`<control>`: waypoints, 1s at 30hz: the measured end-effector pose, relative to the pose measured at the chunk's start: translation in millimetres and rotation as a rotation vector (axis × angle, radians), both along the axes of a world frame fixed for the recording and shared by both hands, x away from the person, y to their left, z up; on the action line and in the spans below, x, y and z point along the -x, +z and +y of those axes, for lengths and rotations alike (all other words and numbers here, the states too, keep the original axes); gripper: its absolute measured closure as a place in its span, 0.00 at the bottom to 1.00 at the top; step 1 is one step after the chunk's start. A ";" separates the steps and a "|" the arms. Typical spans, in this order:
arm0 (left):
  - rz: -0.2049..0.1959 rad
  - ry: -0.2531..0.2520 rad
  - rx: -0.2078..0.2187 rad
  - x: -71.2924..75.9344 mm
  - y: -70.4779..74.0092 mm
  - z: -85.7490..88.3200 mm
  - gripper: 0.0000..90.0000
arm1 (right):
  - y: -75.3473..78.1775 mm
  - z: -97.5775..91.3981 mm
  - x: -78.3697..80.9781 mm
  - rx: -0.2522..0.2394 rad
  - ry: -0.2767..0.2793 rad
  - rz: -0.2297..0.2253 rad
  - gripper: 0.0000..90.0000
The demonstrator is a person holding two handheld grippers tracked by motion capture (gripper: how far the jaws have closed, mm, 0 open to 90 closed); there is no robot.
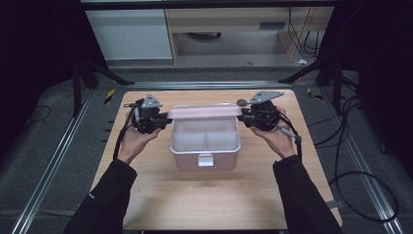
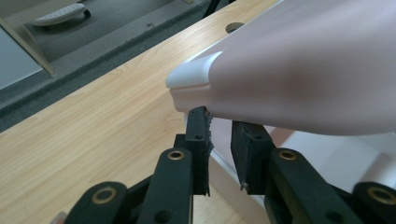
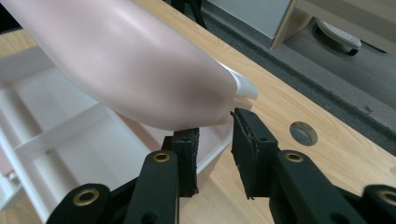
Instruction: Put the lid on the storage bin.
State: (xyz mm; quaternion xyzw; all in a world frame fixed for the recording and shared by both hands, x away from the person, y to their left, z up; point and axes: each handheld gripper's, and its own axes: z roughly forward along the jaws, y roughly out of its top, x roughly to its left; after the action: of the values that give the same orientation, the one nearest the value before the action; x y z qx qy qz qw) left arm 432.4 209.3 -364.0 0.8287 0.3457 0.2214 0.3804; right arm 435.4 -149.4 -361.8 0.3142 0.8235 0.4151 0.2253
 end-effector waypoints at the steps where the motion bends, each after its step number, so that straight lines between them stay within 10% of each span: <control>1: -0.003 0.001 0.007 2.4 -1.1 0.1 0.83 | -0.9 -1.0 2.5 0.006 0.000 0.003 0.78; 18: 0.035 0.030 0.022 46.4 -28.9 6.9 0.68 | -28.1 -8.4 42.2 0.040 -0.024 0.037 0.62; 30: 0.007 0.012 -0.046 66.7 -32.8 2.8 0.65 | -39.3 -8.0 60.0 0.015 -0.012 0.045 0.55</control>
State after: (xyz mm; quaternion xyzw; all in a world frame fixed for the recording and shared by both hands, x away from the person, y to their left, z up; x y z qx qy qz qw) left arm 365.7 212.1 -396.8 0.8358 0.3467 0.2287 0.3590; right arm 375.4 -157.4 -401.1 0.3267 0.8297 0.4002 0.2114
